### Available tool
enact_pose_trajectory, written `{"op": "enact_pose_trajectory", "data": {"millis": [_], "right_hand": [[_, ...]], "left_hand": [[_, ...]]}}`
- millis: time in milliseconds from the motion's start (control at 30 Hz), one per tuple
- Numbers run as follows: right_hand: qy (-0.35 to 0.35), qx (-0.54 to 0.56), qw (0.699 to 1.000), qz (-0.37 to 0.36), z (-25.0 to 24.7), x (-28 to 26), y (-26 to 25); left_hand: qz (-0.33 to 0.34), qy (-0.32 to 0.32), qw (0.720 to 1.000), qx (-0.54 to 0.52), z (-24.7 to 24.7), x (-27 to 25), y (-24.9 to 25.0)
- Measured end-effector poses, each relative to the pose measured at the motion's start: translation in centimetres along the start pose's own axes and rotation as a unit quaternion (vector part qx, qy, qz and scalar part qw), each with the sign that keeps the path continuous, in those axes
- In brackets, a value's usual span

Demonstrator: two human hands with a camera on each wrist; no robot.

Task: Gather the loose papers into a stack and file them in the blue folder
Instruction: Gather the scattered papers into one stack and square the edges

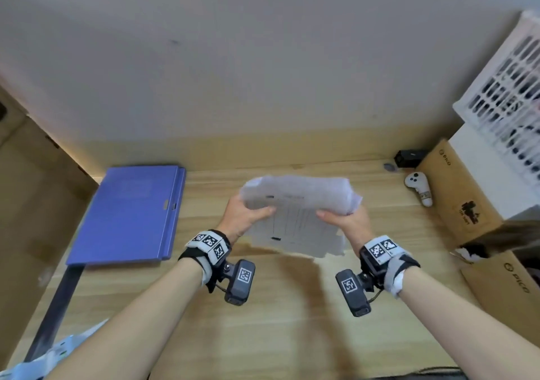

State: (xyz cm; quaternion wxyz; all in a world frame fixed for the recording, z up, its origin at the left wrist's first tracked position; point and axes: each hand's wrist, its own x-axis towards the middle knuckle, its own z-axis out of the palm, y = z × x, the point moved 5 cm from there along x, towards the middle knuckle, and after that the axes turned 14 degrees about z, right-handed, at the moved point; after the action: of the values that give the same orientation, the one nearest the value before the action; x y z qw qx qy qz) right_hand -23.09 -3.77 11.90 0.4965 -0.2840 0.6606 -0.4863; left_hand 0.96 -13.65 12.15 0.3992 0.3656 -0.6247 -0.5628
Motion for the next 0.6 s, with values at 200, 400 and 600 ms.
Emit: {"op": "enact_pose_trajectory", "data": {"millis": [200, 400, 600], "right_hand": [[0.007, -0.021, 0.999, 0.042, -0.5, -0.2, 2.0], [0.011, 0.056, 0.998, 0.036, 0.3, 0.0, 0.0], [-0.012, -0.005, 1.000, -0.004, -0.7, -0.4, -1.3]], "left_hand": [[-0.020, -0.021, 1.000, -0.006, 1.3, -1.0, -2.8], [-0.057, 0.031, 0.994, -0.088, 1.4, -0.2, -2.1], [-0.007, -0.011, 1.000, -0.010, 0.3, -0.4, -1.7]]}}
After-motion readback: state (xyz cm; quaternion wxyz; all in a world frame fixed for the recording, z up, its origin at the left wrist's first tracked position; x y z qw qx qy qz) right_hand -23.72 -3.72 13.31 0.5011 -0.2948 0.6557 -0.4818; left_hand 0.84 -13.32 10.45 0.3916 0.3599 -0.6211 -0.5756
